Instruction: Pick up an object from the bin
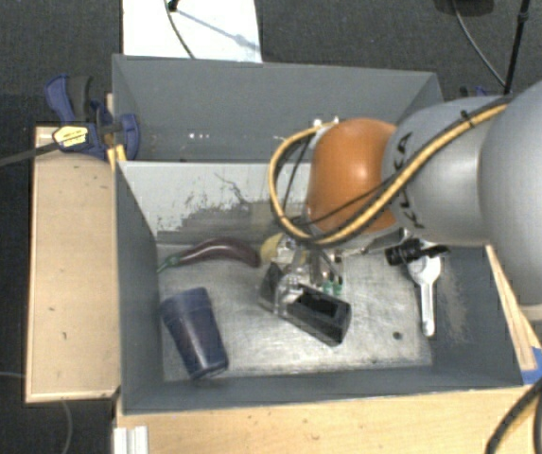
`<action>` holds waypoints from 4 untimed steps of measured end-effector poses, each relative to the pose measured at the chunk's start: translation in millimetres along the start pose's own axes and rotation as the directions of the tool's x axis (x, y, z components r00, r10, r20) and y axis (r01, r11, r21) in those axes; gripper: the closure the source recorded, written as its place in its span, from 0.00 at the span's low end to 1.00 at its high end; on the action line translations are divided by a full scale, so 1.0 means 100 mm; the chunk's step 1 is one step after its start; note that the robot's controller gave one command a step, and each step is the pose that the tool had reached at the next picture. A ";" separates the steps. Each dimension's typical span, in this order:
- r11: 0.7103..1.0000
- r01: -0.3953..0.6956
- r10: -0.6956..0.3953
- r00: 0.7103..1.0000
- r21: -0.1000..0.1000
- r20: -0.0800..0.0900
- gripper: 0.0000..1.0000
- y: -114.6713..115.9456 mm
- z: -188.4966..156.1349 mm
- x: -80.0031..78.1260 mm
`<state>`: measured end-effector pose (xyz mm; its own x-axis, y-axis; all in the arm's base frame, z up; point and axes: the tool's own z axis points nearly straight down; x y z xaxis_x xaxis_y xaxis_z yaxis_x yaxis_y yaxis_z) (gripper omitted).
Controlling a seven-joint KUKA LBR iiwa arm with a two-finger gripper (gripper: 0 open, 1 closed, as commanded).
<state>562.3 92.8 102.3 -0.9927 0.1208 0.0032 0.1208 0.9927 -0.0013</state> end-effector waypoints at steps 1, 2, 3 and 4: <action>1.000 0.016 -0.016 1.000 -0.003 0.005 1.00 -0.04 -0.17 0.15; 0.999 0.041 -0.041 0.999 0.000 -0.005 1.00 -0.05 -0.73 0.07; 0.999 0.053 -0.053 0.999 -0.003 0.011 1.00 0.01 -0.87 0.06; 0.999 0.050 -0.050 0.999 0.001 -0.010 1.00 -0.02 -1.02 0.08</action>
Offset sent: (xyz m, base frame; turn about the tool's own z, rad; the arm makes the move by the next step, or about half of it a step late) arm 0.0007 -0.0039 0.0943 -0.0527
